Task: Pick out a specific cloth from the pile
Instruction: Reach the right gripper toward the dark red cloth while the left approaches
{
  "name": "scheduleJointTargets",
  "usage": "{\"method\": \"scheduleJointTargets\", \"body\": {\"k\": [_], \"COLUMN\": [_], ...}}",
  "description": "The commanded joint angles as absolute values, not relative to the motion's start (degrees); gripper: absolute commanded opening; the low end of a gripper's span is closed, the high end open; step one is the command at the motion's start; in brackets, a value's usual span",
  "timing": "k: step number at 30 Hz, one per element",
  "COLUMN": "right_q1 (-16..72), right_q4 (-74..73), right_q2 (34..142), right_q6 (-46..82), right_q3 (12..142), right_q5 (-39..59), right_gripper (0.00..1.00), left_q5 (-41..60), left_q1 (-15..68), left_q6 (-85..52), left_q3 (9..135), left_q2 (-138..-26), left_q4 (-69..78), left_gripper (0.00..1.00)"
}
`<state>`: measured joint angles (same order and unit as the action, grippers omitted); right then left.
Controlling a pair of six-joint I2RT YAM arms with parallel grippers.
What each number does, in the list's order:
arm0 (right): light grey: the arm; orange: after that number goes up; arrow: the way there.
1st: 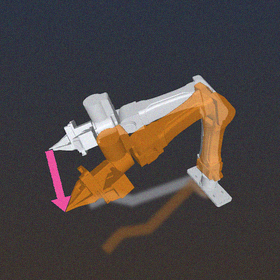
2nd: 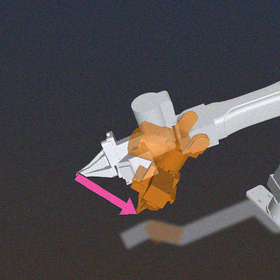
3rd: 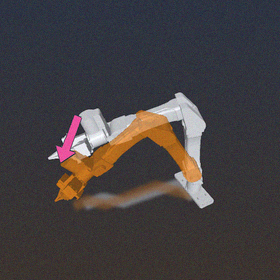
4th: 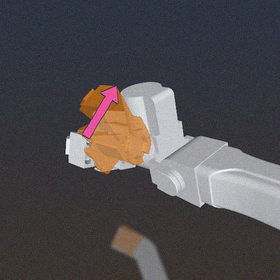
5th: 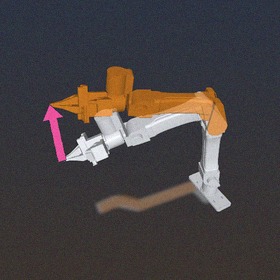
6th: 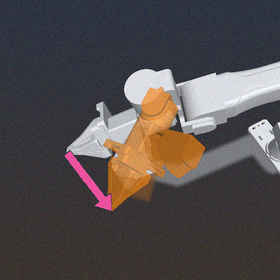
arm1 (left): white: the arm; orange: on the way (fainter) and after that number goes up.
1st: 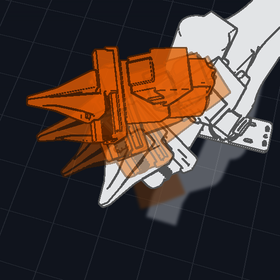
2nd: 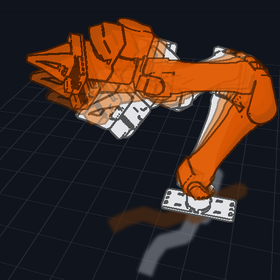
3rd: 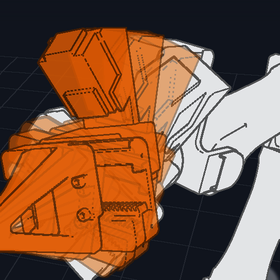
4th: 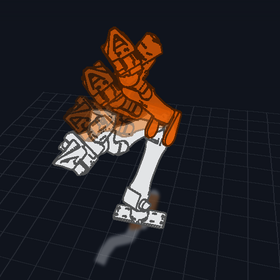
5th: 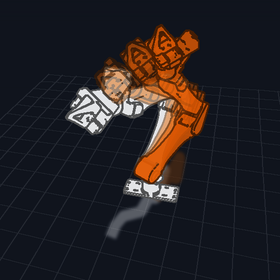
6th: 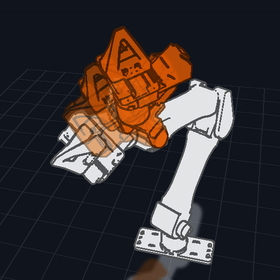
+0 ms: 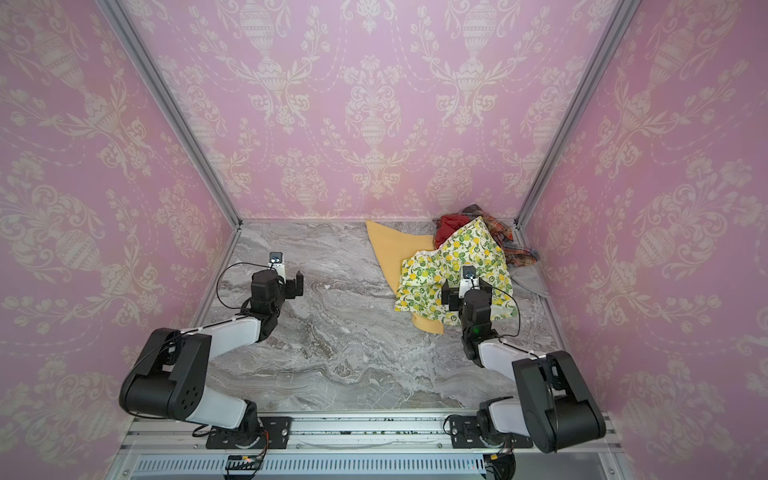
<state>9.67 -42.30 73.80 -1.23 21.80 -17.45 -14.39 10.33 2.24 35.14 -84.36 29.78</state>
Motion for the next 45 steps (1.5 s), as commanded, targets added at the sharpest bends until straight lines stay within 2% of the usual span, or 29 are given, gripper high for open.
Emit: {"method": "scheduleJointTargets", "body": {"k": [1,7,13,19,27,36,45], "right_q1": [9.76,9.76,9.76,9.76,9.93,11.06,11.60], "right_q4": [-30.09,-10.99,6.72,20.66,24.52,29.78,31.62], "right_q2": [69.13,68.64,74.71,81.33,87.68,98.74,107.41], "right_q6": [1.83,7.80,10.24,10.11,8.41,4.53,1.53], "right_q3": [28.11,41.96,57.39,70.66,77.64,88.97,97.25], "right_q5": [-22.95,-23.90,-19.96,-16.80,-14.50,-19.25,-22.49], "right_gripper": [1.00,1.00,0.93,0.90,0.85,0.81,0.80], "left_q5": [-12.54,1.88,8.21,11.59,13.14,13.00,12.43], "left_q1": [12.64,16.93,22.08,25.93,27.77,28.56,30.69], "left_q6": [-0.75,-6.30,-5.70,-2.32,-1.89,-1.45,-0.62], "left_q3": [39.86,50.34,63.63,66.94,63.97,62.97,62.38], "left_q2": [-80.73,-79.53,-83.21,-85.86,-85.76,-86.57,-87.36], "left_q4": [16.81,4.23,-8.17,-12.06,-10.07,-9.81,-9.89], "left_gripper": [0.99,1.00,0.99,0.99,0.99,0.99,0.99]}}
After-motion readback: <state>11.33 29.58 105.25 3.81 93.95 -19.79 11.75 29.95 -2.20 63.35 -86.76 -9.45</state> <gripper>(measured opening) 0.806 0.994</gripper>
